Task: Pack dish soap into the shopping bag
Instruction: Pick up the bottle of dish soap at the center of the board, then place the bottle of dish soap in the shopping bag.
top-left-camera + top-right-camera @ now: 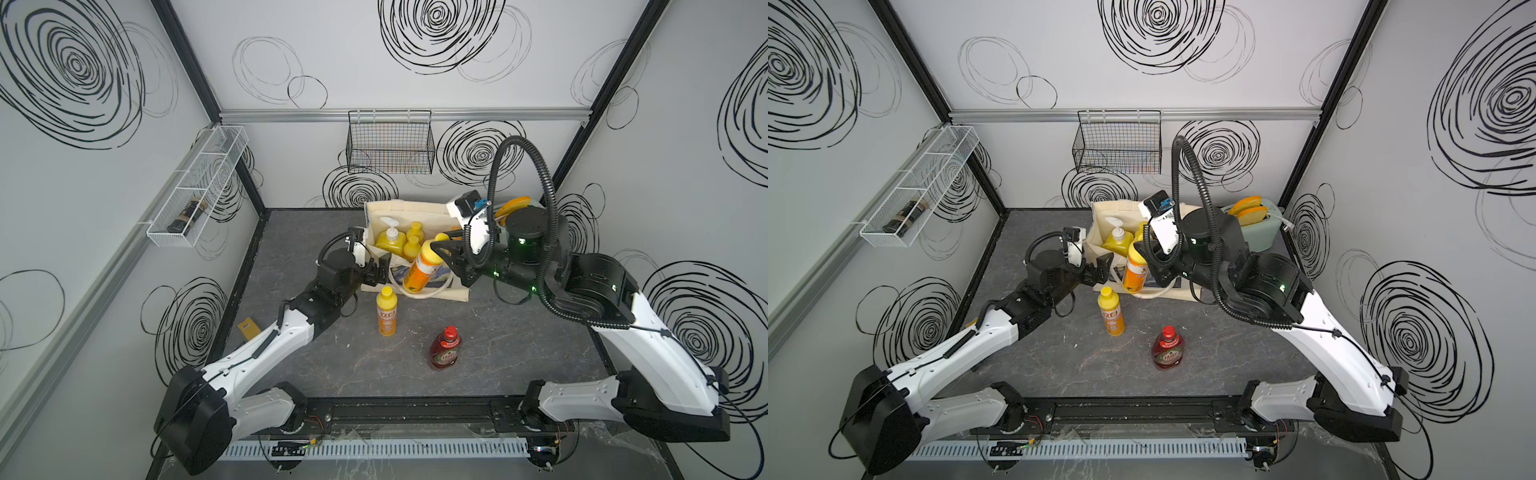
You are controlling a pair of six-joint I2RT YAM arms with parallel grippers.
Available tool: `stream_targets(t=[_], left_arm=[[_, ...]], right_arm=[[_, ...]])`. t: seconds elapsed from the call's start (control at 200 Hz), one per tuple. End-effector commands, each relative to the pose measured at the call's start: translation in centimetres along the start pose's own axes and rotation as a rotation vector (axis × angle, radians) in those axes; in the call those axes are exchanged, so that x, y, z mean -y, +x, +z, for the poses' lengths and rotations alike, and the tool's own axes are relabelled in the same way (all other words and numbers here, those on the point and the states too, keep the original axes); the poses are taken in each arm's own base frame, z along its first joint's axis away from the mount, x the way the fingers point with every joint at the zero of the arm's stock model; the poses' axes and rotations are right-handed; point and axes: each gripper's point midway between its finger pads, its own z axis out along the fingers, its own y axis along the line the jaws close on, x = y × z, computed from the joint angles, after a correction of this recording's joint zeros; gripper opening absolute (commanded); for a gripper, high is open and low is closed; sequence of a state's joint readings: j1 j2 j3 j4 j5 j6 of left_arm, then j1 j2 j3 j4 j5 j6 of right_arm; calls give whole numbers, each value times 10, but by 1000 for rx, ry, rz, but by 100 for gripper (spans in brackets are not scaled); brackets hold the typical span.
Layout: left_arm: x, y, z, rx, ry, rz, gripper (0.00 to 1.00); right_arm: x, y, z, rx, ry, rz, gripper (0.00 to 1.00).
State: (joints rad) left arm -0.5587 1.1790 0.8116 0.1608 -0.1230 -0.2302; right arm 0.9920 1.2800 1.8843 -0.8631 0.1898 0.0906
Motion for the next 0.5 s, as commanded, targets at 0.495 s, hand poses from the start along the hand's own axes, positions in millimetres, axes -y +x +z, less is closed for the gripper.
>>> stream_targets(t=[0.495], left_arm=[[9, 4, 8, 4, -13, 75, 96]], right_arm=[[109, -83, 16, 222, 281, 14, 0]])
